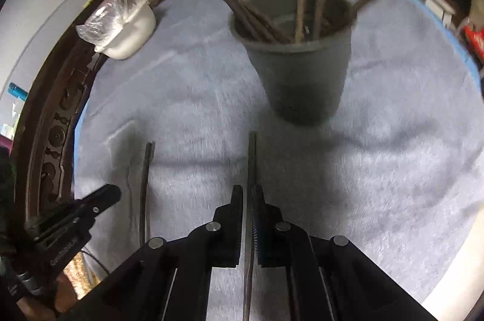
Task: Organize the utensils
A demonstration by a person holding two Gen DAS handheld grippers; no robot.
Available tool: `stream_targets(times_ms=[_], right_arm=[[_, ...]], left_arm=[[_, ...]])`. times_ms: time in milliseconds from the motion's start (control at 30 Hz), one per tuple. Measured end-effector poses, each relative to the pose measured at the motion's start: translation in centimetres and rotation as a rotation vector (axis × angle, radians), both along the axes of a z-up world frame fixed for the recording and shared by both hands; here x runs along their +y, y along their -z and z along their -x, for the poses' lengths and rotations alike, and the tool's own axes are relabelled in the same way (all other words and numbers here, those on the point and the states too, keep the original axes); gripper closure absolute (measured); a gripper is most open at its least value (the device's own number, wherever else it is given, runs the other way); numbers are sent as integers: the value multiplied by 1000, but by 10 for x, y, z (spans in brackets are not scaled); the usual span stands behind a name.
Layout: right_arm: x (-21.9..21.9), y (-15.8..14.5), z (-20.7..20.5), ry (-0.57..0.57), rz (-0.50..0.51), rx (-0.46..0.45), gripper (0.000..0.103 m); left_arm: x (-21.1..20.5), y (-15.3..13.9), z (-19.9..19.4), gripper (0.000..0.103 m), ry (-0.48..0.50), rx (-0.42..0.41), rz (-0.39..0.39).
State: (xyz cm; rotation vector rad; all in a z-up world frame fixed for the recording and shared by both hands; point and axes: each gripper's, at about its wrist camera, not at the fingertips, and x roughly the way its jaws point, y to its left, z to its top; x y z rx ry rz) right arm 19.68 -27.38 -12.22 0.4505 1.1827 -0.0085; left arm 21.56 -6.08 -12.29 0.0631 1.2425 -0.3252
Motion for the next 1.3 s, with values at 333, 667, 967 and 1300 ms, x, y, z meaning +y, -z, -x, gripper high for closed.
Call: stream_targets(times_ms=[333,667,967,1300], right_arm=[[0,12,-3,13,-13,29,49],[9,19,-9,-8,78,57,83],[21,29,-16,-35,110,97,93],[12,30,-13,-24,66,88,95]], left_arm=[[7,28,-8,65,-32,133,31],[-6,38,-10,65,-27,140,-4],[-23,42,-11,65,5,107,-72],[-29,44,-21,84,-4,69,-90]])
